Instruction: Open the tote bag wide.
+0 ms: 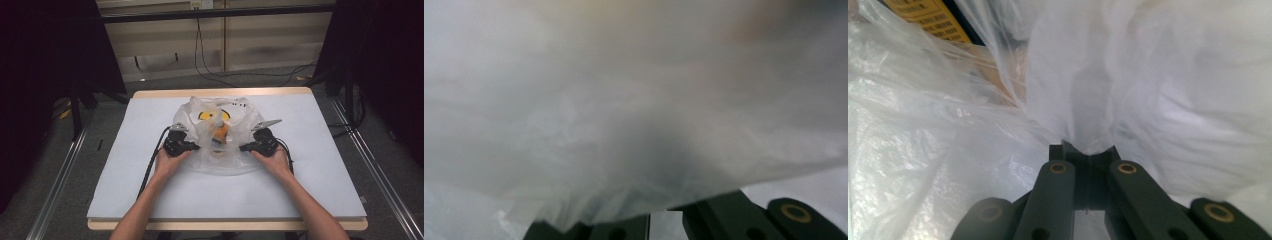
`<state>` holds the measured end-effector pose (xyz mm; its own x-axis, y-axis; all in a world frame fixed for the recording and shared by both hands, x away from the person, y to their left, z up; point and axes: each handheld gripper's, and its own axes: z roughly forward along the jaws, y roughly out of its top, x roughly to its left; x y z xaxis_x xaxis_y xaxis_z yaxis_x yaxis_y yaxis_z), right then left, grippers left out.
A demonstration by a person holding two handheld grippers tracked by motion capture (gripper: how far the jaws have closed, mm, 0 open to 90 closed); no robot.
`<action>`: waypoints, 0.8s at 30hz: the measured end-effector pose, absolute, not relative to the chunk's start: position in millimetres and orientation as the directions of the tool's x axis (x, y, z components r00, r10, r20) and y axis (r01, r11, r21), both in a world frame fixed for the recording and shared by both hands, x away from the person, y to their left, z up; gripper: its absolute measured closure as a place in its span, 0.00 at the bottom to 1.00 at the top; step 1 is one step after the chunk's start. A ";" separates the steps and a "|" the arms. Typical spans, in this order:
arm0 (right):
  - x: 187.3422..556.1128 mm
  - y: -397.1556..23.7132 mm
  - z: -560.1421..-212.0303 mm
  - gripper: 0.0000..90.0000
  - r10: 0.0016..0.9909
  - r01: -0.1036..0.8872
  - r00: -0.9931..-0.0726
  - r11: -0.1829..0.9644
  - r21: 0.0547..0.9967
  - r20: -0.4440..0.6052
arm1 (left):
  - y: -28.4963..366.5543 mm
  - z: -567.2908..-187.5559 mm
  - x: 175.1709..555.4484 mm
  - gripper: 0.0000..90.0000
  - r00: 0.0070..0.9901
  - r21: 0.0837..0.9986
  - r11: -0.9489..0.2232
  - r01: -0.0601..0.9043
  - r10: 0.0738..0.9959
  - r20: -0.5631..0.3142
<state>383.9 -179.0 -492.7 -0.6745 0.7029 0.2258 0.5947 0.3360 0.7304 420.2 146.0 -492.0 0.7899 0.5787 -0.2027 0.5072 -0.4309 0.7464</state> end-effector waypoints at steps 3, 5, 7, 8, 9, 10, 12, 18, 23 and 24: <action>382.2 -181.7 -490.4 1.00 0.720 0.594 -0.666 0.353 0.723 0.195 | 152.4 -488.7 420.6 1.00 0.778 0.730 -0.451 0.513 0.605 -0.172; 380.9 -182.9 -489.9 1.00 0.723 0.596 -0.662 0.348 0.724 0.197 | 157.5 -488.6 420.0 1.00 0.775 0.733 -0.444 0.516 0.606 -0.179; 379.5 -183.8 -486.9 1.00 0.713 0.582 -0.672 0.340 0.739 0.202 | 165.7 -482.5 415.3 1.00 0.781 0.751 -0.423 0.508 0.594 -0.194; 378.7 -184.5 -483.2 1.00 0.706 0.579 -0.673 0.316 0.751 0.222 | 168.5 -477.8 413.2 1.00 0.783 0.765 -0.401 0.504 0.585 -0.209; 377.8 -184.4 -478.6 1.00 0.701 0.569 -0.676 0.301 0.765 0.227 | 168.5 -477.8 413.2 1.00 0.783 0.765 -0.401 0.504 0.585 -0.209; 376.6 -184.1 -473.1 1.00 0.695 0.554 -0.684 0.296 0.778 0.222 | 172.8 -465.6 408.0 1.00 0.798 0.790 -0.392 0.472 0.571 -0.194; 373.4 -183.6 -462.1 1.00 0.683 0.532 -0.697 0.285 0.798 0.220 | 176.0 -453.5 401.1 1.00 0.813 0.816 -0.378 0.438 0.553 -0.180; 362.0 -184.0 -429.9 1.00 0.665 0.470 -0.716 0.238 0.850 0.211 | 177.5 -426.5 381.8 1.00 0.848 0.861 -0.349 0.369 0.505 -0.159; 357.5 -185.0 -406.2 1.00 0.656 0.426 -0.731 0.226 0.876 0.186 | 170.7 -399.6 364.5 1.00 0.880 0.899 -0.319 0.300 0.456 -0.132; 357.2 -185.1 -401.9 1.00 0.656 0.421 -0.731 0.222 0.879 0.185 | 168.4 -394.8 361.5 1.00 0.887 0.905 -0.314 0.286 0.444 -0.126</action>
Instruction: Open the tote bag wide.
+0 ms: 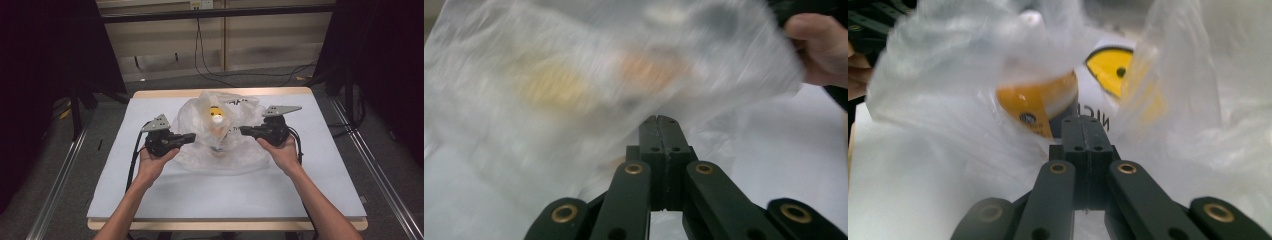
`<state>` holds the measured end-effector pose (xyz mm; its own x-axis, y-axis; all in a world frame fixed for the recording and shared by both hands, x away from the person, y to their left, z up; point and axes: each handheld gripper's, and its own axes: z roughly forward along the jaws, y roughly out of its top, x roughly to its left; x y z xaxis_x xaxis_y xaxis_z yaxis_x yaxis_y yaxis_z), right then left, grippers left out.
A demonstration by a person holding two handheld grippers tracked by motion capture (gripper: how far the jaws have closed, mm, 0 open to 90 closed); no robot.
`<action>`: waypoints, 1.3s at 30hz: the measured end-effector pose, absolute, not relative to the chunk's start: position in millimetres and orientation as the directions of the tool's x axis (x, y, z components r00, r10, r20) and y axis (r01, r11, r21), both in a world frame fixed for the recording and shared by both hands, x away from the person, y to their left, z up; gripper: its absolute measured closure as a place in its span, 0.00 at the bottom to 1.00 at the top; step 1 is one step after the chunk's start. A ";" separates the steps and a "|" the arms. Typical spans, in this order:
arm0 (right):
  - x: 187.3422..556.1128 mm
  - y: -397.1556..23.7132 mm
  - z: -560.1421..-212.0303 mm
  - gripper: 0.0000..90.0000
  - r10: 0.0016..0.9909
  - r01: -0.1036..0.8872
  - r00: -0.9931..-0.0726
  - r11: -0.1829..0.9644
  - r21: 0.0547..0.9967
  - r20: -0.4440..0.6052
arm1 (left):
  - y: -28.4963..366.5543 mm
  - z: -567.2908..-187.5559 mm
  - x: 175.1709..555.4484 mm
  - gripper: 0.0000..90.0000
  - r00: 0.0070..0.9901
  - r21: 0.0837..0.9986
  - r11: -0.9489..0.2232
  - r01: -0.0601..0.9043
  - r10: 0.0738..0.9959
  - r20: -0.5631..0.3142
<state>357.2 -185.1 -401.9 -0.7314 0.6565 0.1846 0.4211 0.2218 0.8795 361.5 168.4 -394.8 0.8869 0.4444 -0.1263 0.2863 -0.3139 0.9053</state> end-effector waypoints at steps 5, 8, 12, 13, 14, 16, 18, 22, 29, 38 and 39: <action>357.8 -184.8 -386.2 1.00 0.657 0.396 -0.735 0.215 0.893 0.168 | 150.0 -369.0 346.2 1.00 0.922 0.928 -0.308 0.210 0.377 -0.084; 358.1 -182.8 -379.4 1.00 0.656 0.386 -0.737 0.210 0.898 0.163 | 142.7 -362.6 343.2 1.00 0.932 0.934 -0.300 0.197 0.352 -0.083; 360.0 -177.6 -368.3 1.00 0.649 0.367 -0.746 0.213 0.906 0.150 | 118.6 -345.4 339.2 1.00 0.949 0.943 -0.295 0.153 0.308 -0.058; 360.0 -177.6 -368.3 1.00 0.649 0.367 -0.746 0.213 0.906 0.150 | 118.6 -345.4 339.2 1.00 0.949 0.943 -0.295 0.153 0.308 -0.058; 361.0 -176.3 -364.7 1.00 0.648 0.361 -0.747 0.211 0.908 0.147 | 113.9 -341.6 340.2 1.00 0.952 0.942 -0.302 0.144 0.303 -0.049; 364.4 -175.6 -357.1 1.00 0.651 0.352 -0.746 0.206 0.913 0.141 | 99.7 -331.2 349.9 1.00 0.956 0.944 -0.303 0.133 0.292 -0.041; 366.8 -175.6 -354.0 1.00 0.653 0.349 -0.745 0.204 0.915 0.138 | 95.5 -327.8 355.0 1.00 0.954 0.943 -0.305 0.133 0.296 -0.038; 380.9 -178.2 -337.3 1.00 0.670 0.332 -0.732 0.194 0.923 0.123 | 77.7 -313.5 391.7 1.00 0.942 0.933 -0.322 0.159 0.331 -0.046; 406.3 -185.5 -331.3 1.00 0.702 0.352 -0.700 0.177 0.919 0.133 | 66.3 -314.6 440.1 1.00 0.913 0.905 -0.344 0.251 0.395 -0.103; 414.4 -185.3 -360.0 1.00 0.712 0.415 -0.685 0.207 0.886 0.154 | 67.7 -340.7 440.9 1.00 0.912 0.826 -0.501 0.260 0.408 -0.040; 413.1 -185.9 -364.8 1.00 0.713 0.422 -0.684 0.219 0.880 0.151 | 71.2 -340.6 438.8 1.00 0.913 0.822 -0.506 0.262 0.405 -0.042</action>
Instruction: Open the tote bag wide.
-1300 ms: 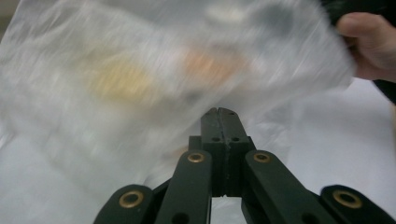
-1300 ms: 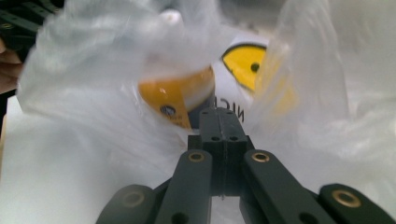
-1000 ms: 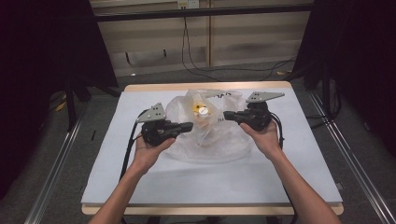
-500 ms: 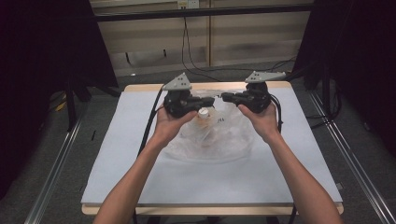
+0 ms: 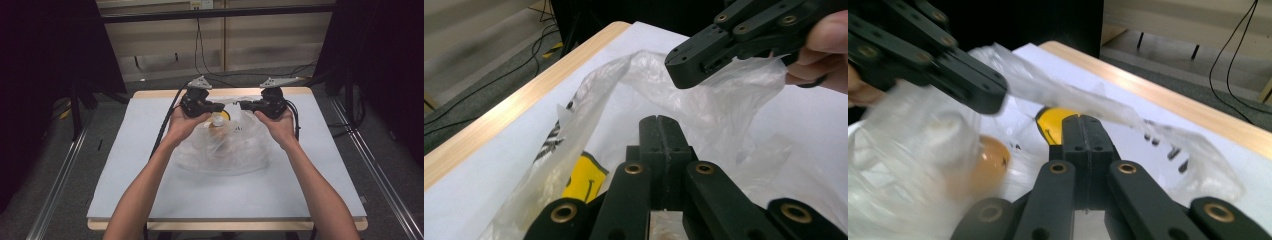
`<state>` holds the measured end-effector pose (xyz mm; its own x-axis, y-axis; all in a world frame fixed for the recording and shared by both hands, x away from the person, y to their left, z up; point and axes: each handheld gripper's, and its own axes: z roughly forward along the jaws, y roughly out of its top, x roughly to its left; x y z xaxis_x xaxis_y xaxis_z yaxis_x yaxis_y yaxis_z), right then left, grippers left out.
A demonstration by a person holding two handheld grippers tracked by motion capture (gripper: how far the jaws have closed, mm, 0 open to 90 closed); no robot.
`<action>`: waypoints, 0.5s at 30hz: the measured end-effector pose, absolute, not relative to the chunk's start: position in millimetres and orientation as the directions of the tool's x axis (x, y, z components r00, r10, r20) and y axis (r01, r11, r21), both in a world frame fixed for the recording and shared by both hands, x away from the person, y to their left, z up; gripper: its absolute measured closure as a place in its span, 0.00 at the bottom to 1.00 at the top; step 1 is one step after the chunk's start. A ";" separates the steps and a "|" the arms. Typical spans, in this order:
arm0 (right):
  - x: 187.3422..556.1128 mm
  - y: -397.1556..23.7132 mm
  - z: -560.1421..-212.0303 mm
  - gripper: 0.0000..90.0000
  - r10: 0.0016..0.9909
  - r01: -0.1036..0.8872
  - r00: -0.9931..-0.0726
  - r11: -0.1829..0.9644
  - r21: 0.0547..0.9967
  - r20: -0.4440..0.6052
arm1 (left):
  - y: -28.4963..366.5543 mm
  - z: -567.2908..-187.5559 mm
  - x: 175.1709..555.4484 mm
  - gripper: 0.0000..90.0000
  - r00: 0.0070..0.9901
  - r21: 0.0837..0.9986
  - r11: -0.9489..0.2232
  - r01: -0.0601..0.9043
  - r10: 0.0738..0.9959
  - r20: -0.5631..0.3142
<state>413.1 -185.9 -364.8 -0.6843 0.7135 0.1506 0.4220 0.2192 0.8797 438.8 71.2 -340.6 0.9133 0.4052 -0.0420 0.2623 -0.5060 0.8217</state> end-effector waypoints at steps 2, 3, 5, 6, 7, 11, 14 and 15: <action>410.5 -185.5 -368.9 1.00 0.710 0.427 -0.687 0.223 0.876 0.153 | 78.5 -342.0 435.7 1.00 0.913 0.818 -0.516 0.256 0.408 -0.029; 409.5 -185.5 -371.2 1.00 0.712 0.429 -0.686 0.229 0.874 0.150 | 82.4 -343.7 434.9 1.00 0.913 0.812 -0.520 0.264 0.407 -0.036; 408.6 -185.2 -373.6 1.00 0.711 0.433 -0.686 0.229 0.872 0.154 | 90.3 -347.3 434.8 1.00 0.910 0.798 -0.538 0.272 0.413 -0.032; 408.2 -184.9 -375.9 1.00 0.708 0.440 -0.688 0.232 0.868 0.160 | 94.0 -349.7 434.7 1.00 0.909 0.795 -0.538 0.281 0.415 -0.040; 408.3 -184.3 -380.5 1.00 0.705 0.446 -0.691 0.243 0.861 0.159 | 97.4 -352.7 434.9 1.00 0.909 0.791 -0.542 0.285 0.415 -0.043; 409.2 -181.6 -393.2 1.00 0.699 0.465 -0.696 0.261 0.846 0.166 | 104.4 -369.9 436.2 1.00 0.902 0.754 -0.583 0.302 0.431 -0.027; 410.1 -179.8 -410.4 1.00 0.695 0.492 -0.700 0.301 0.817 0.165 | 102.9 -391.4 436.8 1.00 0.903 0.697 -0.649 0.305 0.431 0.006; 410.4 -179.8 -417.1 1.00 0.697 0.504 -0.697 0.310 0.806 0.168 | 104.3 -403.9 439.3 1.00 0.906 0.649 -0.699 0.300 0.422 0.035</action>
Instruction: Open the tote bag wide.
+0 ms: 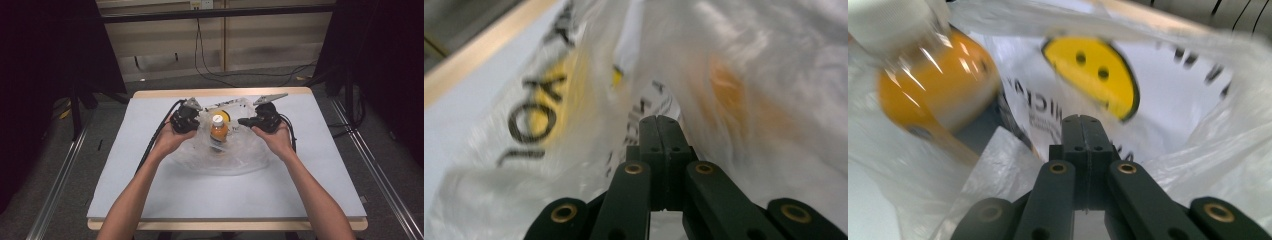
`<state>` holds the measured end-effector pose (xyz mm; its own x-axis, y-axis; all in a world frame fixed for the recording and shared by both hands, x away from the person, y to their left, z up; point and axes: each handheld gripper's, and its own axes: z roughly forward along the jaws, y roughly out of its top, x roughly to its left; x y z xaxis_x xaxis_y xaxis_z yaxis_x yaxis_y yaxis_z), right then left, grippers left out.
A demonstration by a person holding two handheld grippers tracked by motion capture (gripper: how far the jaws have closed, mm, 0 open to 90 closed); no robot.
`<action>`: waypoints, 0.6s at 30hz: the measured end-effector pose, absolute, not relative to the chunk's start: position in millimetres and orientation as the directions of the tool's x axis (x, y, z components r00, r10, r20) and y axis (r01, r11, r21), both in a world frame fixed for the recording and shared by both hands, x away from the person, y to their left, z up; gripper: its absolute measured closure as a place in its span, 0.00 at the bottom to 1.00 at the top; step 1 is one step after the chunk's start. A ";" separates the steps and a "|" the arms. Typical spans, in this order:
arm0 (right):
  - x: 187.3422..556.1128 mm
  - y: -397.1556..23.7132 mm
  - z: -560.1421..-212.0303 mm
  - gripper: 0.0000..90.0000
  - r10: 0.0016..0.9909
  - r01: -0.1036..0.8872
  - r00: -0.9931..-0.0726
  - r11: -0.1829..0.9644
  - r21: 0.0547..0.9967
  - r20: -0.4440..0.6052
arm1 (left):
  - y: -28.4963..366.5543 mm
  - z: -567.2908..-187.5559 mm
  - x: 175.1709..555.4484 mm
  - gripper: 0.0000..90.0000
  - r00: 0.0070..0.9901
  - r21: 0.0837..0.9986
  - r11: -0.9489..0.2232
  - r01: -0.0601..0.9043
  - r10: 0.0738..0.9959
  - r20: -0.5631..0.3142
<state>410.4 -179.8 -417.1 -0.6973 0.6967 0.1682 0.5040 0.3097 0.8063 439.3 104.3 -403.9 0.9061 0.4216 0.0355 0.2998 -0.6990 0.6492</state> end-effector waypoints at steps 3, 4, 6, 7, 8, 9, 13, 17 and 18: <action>411.6 -181.2 -434.2 1.00 0.700 0.535 -0.692 0.332 0.777 0.177 | 105.8 -426.3 440.0 1.00 0.895 0.625 -0.701 0.344 0.447 0.008; 411.6 -182.5 -439.6 1.00 0.703 0.545 -0.688 0.337 0.768 0.180 | 109.7 -432.6 442.7 1.00 0.908 0.603 -0.730 0.322 0.419 0.022; 411.6 -185.4 -450.3 1.00 0.703 0.567 -0.685 0.352 0.745 0.189 | 113.0 -443.2 441.0 1.00 0.901 0.586 -0.735 0.341 0.434 0.020; 411.5 -186.2 -454.1 1.00 0.707 0.573 -0.684 0.365 0.734 0.182 | 114.7 -446.1 440.6 1.00 0.900 0.582 -0.738 0.342 0.435 0.023; 411.5 -186.8 -456.8 1.00 0.708 0.576 -0.684 0.374 0.727 0.178 | 114.7 -446.1 440.6 1.00 0.900 0.582 -0.738 0.342 0.435 0.023; 411.6 -187.9 -460.3 1.00 0.703 0.583 -0.687 0.383 0.717 0.183 | 116.9 -449.7 440.3 1.00 0.900 0.577 -0.741 0.343 0.434 0.023; 410.9 -190.8 -469.4 1.00 0.709 0.601 -0.684 0.411 0.685 0.174 | 124.2 -458.3 435.6 1.00 0.911 0.521 -0.791 0.322 0.408 0.057; 409.8 -196.8 -475.8 1.00 0.702 0.608 -0.695 0.458 0.648 0.156 | 135.7 -463.2 434.4 1.00 0.910 0.511 -0.796 0.324 0.410 0.063; 408.3 -198.8 -477.7 1.00 0.694 0.606 -0.705 0.484 0.631 0.145 | 138.4 -463.6 434.3 1.00 0.908 0.516 -0.792 0.326 0.415 0.063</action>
